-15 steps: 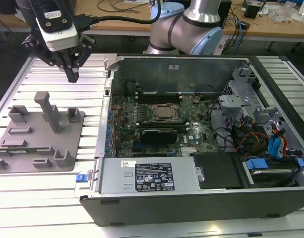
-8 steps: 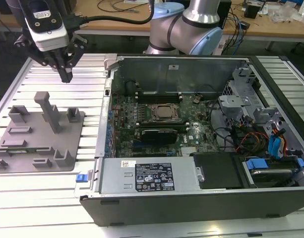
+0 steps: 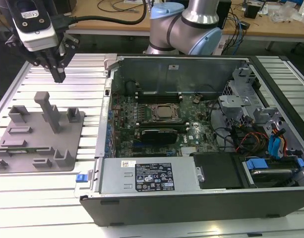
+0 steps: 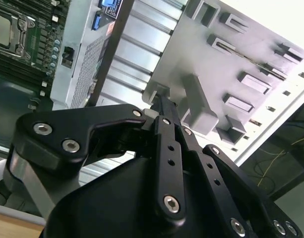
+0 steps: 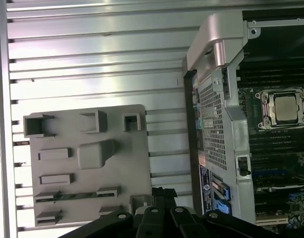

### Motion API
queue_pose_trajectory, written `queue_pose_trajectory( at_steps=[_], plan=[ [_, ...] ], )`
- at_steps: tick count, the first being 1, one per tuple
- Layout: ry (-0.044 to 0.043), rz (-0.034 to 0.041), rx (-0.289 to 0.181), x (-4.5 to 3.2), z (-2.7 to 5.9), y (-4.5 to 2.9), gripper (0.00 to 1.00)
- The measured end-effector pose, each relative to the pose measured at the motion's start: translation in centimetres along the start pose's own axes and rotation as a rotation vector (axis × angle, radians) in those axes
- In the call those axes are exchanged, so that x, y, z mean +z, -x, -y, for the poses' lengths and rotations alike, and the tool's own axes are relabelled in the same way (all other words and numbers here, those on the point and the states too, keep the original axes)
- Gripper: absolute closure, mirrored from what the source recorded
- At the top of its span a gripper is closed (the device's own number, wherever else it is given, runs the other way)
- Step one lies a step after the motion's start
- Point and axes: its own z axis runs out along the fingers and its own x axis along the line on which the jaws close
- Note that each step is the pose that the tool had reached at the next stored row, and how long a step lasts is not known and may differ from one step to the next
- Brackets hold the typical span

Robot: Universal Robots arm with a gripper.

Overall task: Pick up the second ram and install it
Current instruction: 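Reach for the second ram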

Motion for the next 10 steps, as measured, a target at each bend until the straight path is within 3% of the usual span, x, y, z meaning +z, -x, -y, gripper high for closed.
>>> queue_pose_trajectory(
  at_steps=[10],
  plan=[
    [0.0, 0.0001, 0.0, 0.09, 0.16, -2.06, 0.92]
  ],
)
